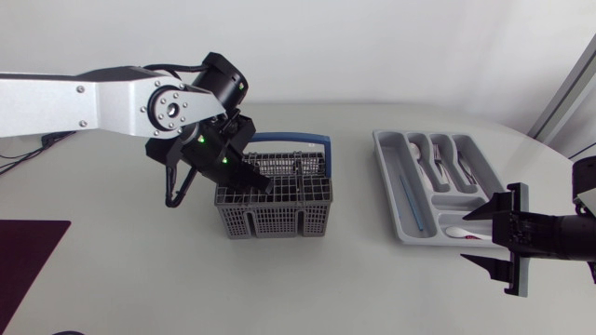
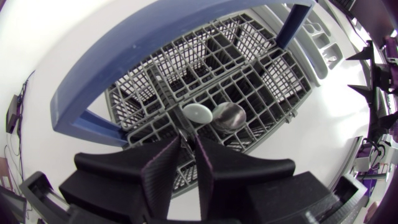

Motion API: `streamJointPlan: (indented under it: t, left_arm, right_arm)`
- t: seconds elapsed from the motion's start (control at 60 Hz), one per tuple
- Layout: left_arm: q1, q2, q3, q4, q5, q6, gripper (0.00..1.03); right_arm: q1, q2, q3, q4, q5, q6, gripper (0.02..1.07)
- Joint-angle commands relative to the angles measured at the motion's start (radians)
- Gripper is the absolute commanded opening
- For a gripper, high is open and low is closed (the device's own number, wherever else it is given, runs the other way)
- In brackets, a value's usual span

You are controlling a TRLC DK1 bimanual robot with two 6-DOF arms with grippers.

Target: Unload the cutlery basket into the drawer organizer.

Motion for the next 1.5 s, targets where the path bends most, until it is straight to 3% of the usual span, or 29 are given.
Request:
streamJointPlan:
  t: [0.0, 0.3, 0.633, 0.983, 1.483]
  left_arm:
    - [0.004, 0.024, 0.027, -0.011, 0.003, -0.027, 0.25]
    - [0.003, 0.027, 0.027, -0.010, 0.010, -0.033, 0.16]
    - [0.006, -0.008, 0.034, -0.019, 0.024, -0.033, 0.16]
    - [0.032, -0.034, 0.024, -0.019, 0.107, -0.033, 0.16]
    - [0.060, -0.071, 0.007, -0.004, 0.162, -0.042, 0.16]
  right_arm:
    - [0.008, -0.012, -0.021, -0.012, -0.009, 0.006, 0.88]
    - [0.008, -0.025, -0.024, -0.015, -0.007, 0.004, 0.88]
    - [0.009, -0.045, -0.032, -0.023, -0.007, 0.004, 0.88]
    - [0.012, -0.055, -0.038, -0.030, -0.007, 0.000, 0.88]
    - [0.012, -0.063, -0.046, -0.030, -0.009, -0.009, 0.88]
